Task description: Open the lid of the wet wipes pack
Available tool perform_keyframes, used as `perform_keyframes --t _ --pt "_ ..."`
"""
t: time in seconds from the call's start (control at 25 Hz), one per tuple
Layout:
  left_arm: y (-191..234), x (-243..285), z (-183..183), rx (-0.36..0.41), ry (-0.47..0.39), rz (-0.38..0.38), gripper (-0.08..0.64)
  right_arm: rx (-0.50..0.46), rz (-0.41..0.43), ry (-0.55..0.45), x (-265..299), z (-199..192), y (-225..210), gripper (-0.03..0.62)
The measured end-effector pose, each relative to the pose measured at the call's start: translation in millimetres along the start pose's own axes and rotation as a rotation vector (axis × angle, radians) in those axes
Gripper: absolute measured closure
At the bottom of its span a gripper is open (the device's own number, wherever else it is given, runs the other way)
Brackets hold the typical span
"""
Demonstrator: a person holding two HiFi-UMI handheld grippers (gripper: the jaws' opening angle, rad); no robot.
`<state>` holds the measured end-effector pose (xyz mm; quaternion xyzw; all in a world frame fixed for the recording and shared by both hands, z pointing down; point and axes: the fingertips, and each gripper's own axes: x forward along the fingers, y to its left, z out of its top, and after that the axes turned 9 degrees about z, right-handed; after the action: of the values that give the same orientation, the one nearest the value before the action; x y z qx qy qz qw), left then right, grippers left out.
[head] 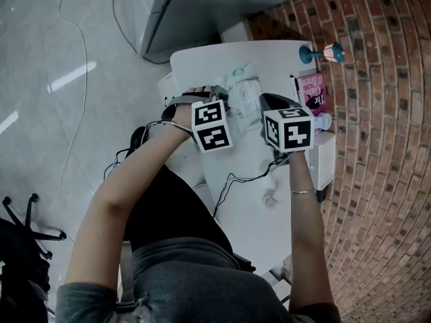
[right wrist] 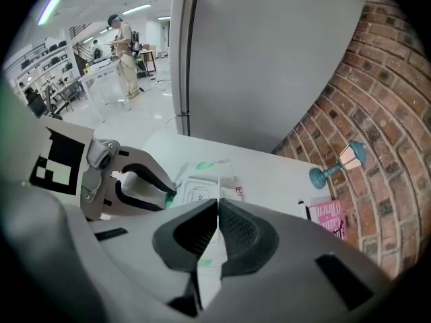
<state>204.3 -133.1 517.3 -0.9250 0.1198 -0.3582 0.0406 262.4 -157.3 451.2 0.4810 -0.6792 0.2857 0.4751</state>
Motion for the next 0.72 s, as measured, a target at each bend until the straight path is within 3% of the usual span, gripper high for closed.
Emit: perform_keyframes --t 0.48,0.72 --pt "1.1 -0.2 0.8 -0.008 -0.007 -0.005 0.417 -0.017 -0.059 0.016 7.0 -1.5 -30.2 0.574" --pt "1.4 0.1 0.7 -0.01 -0.006 -0.009 0.417 0.021 -0.066 0.001 13.2 -5.5 -45.0 0.568"
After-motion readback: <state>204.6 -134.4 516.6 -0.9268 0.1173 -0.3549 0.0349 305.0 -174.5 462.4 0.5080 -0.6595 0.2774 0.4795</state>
